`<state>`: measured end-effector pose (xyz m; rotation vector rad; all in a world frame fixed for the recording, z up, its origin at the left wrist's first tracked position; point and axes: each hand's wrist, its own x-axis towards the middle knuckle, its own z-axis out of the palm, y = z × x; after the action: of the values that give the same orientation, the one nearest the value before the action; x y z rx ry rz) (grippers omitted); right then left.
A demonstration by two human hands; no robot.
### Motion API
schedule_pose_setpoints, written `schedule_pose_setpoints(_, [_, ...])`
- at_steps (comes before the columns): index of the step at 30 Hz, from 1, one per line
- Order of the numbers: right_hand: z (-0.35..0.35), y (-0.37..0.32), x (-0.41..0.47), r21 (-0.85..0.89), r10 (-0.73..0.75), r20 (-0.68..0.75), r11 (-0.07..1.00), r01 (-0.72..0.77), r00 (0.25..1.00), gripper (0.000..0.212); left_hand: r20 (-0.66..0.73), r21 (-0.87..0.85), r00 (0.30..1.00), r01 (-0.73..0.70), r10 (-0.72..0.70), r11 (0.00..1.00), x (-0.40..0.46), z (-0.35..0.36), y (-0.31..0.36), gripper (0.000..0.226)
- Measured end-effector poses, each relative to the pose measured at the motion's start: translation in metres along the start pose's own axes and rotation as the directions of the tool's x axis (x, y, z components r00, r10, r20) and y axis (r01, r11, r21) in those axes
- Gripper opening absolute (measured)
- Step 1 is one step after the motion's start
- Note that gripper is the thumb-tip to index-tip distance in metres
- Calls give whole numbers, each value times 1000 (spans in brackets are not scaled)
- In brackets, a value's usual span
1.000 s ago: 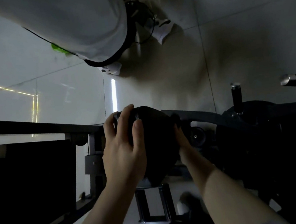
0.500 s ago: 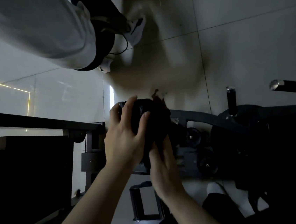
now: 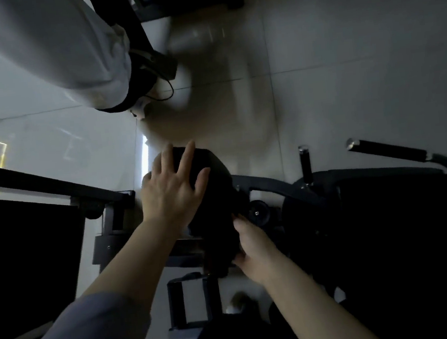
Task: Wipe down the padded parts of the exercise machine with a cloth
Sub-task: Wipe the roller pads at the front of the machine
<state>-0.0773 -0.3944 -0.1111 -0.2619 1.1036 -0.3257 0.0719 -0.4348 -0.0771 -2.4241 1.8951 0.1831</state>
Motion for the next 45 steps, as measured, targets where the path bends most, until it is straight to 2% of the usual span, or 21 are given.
schedule_pose_setpoints(2, [-7, -5, -38, 51, 39, 59, 998, -42, 998, 29, -35, 6, 988, -148, 148, 989, -19, -14, 18, 59])
schedule_pose_setpoints(3, [-13, -8, -51, 72, 37, 85, 996, -44, 996, 31, -38, -66, 965, -263, 261, 963, -30, -18, 29, 55])
schedule_pose_setpoints(4, [-19, -13, -65, 77, 13, 107, 997, -22, 994, 32, -29, -208, 934, -354, 356, 912, -46, -23, 41, 54])
schedule_pose_setpoints(5, [-24, -19, -79, 61, -17, 123, 998, 9, 992, 33, -20, -370, 914, -383, 405, 847, -64, -30, 52, 54])
schedule_pose_setpoints(6, [-29, -25, -95, 5, -34, 128, 999, 33, 991, 33, 8, -493, 910, -358, 415, 793, -80, -37, 61, 53])
schedule_pose_setpoints(7, [-33, -29, -107, -77, -30, 118, 996, 39, 993, 32, 33, -542, 919, -314, 394, 779, -93, -42, 64, 53])
schedule_pose_setpoints(10, [-38, -35, -143, -325, -48, 94, 943, 76, 994, 30, 130, -486, 916, -274, 379, 830, -123, -71, 63, 52])
schedule_pose_setpoints(13, [-35, -35, -179, -442, -78, 99, 889, 114, 992, 31, 157, -559, 897, -264, 412, 786, -143, -94, 57, 45])
schedule_pose_setpoints(16, [-33, -28, -220, -423, -130, 102, 892, 161, 986, 33, 137, -748, 935, -120, 328, 652, -168, -117, 50, 24])
schedule_pose_setpoints(18, [-35, -15, -244, -419, -164, 134, 884, 206, 977, 32, 147, -854, 958, -3, 247, 521, -188, -123, 44, 22])
schedule_pose_setpoints(21, [-33, 17, -269, -533, -228, 139, 803, 267, 964, 32, 161, -951, 972, 106, 173, 291, -224, -129, 36, 27])
schedule_pose_setpoints(23, [-27, 40, -281, -646, -295, 99, 707, 287, 950, 40, 173, -973, 973, 146, 151, 177, -247, -132, 30, 29])
schedule_pose_setpoints(25, [-20, 59, -289, -709, -362, 69, 638, 301, 930, 46, 142, -986, 982, 129, 127, 106, -266, -135, 21, 29])
schedule_pose_setpoints(30, [11, 98, -318, -770, -466, 79, 533, 351, 881, 46, 59, -989, 991, 75, 123, -130, -315, -161, -12, 30])
schedule_pose_setpoints(33, [21, 115, -334, -824, -524, 71, 449, 346, 849, 50, 15, -970, 992, 45, 128, -239, -334, -169, -26, 35])
schedule_pose_setpoints(35, [24, 124, -343, -841, -540, 58, 427, 333, 840, 53, 34, -952, 989, 75, 141, -296, -343, -175, -29, 38])
schedule_pose_setpoints(37, [25, 133, -353, -858, -555, 54, 399, 323, 830, 49, 64, -920, 982, 128, 180, -371, -352, -179, -30, 38])
schedule_pose_setpoints(40, [27, 144, -368, -882, -519, 21, 393, 261, 855, 38, 42, -869, 958, 176, 285, -462, -363, -184, -25, 28])
schedule_pose_setpoints(42, [29, 149, -377, -905, -503, -8, 372, 208, 864, 33, 48, -838, 926, 242, 376, -489, -369, -188, -20, 36])
schedule_pose_setpoints(45, [31, 151, -392, -912, -550, -13, 349, 216, 835, 34, 89, -794, 890, 335, 448, -507, -374, -194, -12, 42])
